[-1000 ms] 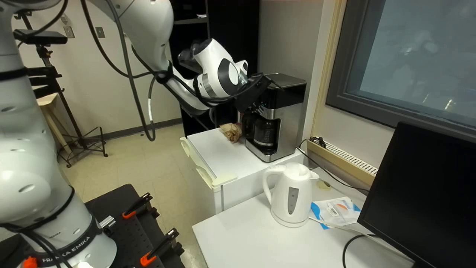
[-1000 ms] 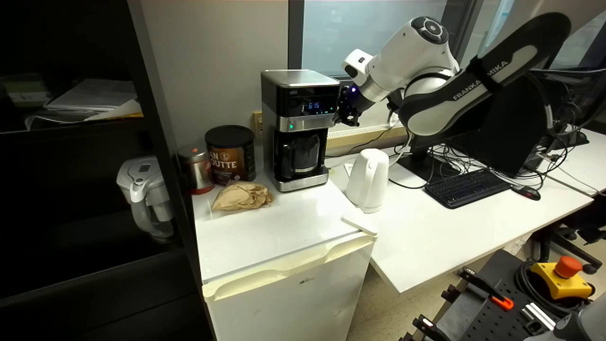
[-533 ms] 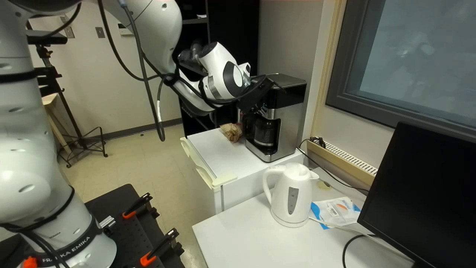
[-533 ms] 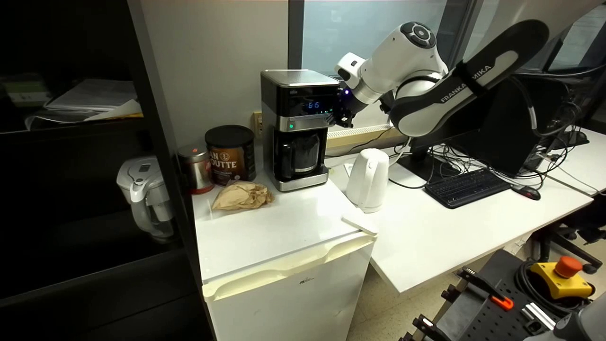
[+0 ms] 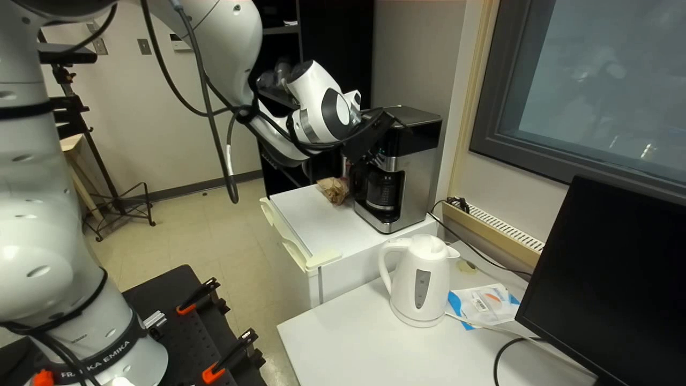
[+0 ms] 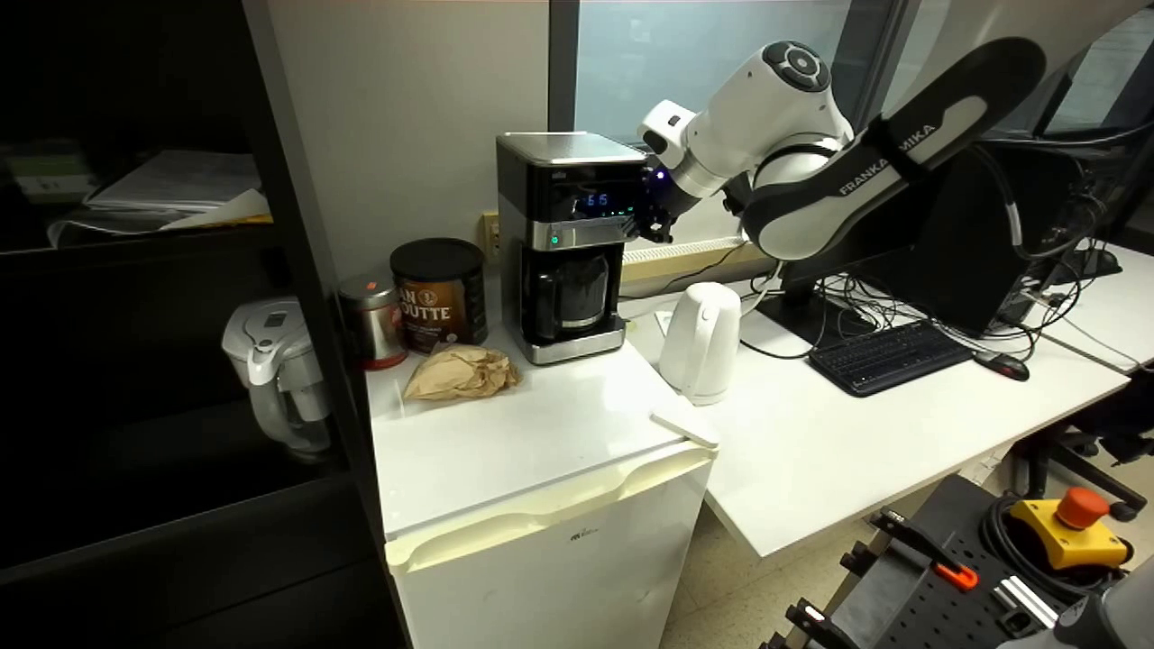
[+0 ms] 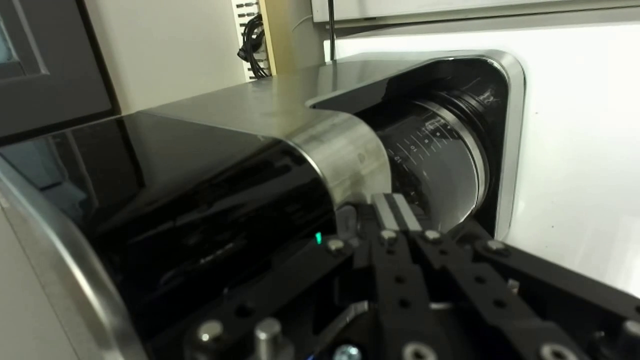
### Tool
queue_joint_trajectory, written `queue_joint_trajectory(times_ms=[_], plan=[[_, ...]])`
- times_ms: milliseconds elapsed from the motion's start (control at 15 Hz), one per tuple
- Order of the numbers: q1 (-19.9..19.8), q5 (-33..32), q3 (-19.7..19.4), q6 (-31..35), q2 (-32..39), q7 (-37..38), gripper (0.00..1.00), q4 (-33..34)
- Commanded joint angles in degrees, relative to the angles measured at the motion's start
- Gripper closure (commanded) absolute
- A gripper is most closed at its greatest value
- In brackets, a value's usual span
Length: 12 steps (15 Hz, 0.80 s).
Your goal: Press a button on the coffeemaker.
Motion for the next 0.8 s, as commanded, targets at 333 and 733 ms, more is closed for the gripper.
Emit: queue_joint_trajectory(times_ms=[333,733], plan=[[1.75,-8.52,-1.92,0.39,-3.11,1.14,0.97,-1.58],[2.53,-18.59,-2.95,-0.12,-6.68,6.76,0.98,-3.43]])
